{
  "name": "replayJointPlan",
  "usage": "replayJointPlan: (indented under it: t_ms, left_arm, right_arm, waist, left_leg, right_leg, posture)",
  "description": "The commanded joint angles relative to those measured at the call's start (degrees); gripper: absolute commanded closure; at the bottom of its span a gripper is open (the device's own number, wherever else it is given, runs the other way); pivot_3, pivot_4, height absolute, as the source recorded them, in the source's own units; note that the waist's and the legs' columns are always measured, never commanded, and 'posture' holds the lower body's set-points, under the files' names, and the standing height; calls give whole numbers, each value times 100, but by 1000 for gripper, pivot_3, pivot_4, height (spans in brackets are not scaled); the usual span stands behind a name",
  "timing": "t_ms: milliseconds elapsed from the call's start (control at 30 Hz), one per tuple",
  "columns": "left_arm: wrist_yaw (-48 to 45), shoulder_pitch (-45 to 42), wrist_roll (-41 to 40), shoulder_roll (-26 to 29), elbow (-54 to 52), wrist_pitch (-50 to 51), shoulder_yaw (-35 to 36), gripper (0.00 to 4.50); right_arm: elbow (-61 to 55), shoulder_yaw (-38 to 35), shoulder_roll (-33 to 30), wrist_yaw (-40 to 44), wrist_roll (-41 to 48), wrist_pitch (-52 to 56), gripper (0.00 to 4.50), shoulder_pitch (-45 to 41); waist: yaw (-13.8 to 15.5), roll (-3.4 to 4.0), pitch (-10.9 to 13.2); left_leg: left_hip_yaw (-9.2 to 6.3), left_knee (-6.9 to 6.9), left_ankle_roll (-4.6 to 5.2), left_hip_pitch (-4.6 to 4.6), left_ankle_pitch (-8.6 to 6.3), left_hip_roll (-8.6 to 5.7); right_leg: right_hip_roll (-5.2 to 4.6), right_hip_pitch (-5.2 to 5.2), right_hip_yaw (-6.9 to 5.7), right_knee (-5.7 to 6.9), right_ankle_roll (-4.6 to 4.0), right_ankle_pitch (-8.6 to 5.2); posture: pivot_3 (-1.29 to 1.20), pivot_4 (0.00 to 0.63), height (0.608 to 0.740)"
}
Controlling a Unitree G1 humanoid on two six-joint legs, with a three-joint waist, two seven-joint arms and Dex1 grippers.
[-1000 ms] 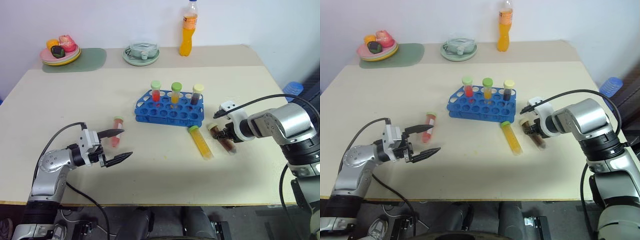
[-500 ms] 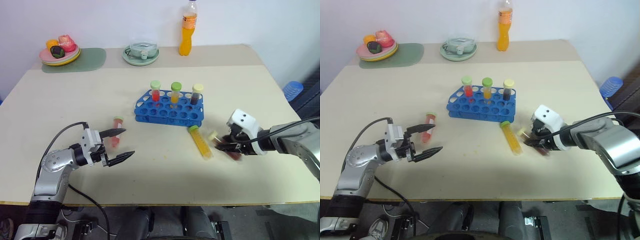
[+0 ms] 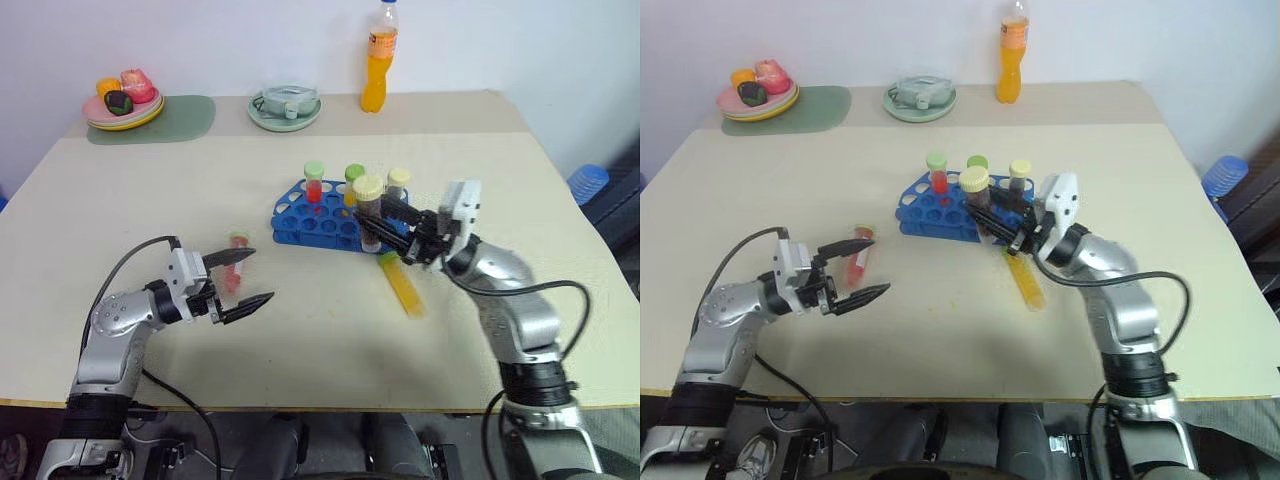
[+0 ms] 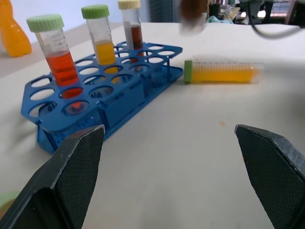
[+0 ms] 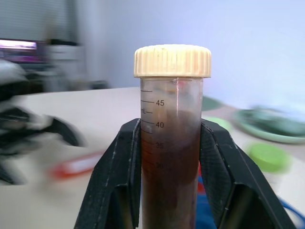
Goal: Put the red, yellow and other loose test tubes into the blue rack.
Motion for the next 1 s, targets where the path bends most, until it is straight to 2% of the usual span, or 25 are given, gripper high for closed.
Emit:
replayJointPlan:
  t_ms: [33, 133, 300, 567, 1000]
  left_arm:
    - [121, -29, -111, -50, -176, 38, 59, 0]
    - [237, -58, -100, -116, -206, 51, 70, 0]
    - [351, -128, -67, -164, -250, 50, 46, 0]
    - [383, -150, -72, -138, -286, 61, 48, 0]
    - [445, -137, -79, -137, -459, 206, 1, 0]
  right_arm:
    - [771, -241, 338, -694, -514, -1310, 2833, -304]
    - [1396, -315, 514, -1077, -785, -2051, 2833, -396]
    - [1928, -399, 672, -1337, -801, -2616, 2833, -312]
    - [2134, -263, 839, -1195, -655, -2853, 2833, -73]
    - [3120, -313, 1033, -1305, -663, -3111, 2833, -314]
  waist:
    - [-18, 1, 1]
    - [-57, 3, 1]
    - [-132, 4, 1]
    - [-143, 7, 1]
    - [-148, 9, 0]
  left_leg:
    - [0, -1, -1, 0, 0, 0]
    - [-1, -3, -3, 0, 2, 0]
    - [-2, -3, -4, 1, 2, 2]
    - [-2, -5, -4, 1, 2, 3]
    - [-2, -5, -4, 4, 2, 3]
  right_leg:
    - [1, -2, 0, 2, 0, 0]
    - [3, -5, -1, 6, 0, 0]
    - [5, -5, -1, 7, 0, 0]
    - [7, -6, 0, 7, -1, 0]
    - [7, -4, 1, 8, -1, 0]
  posture:
    - [0, 150, 740]
    - [0, 150, 740]
    - [0, 150, 740]
    - [0, 150, 740]
    - [0, 150, 740]
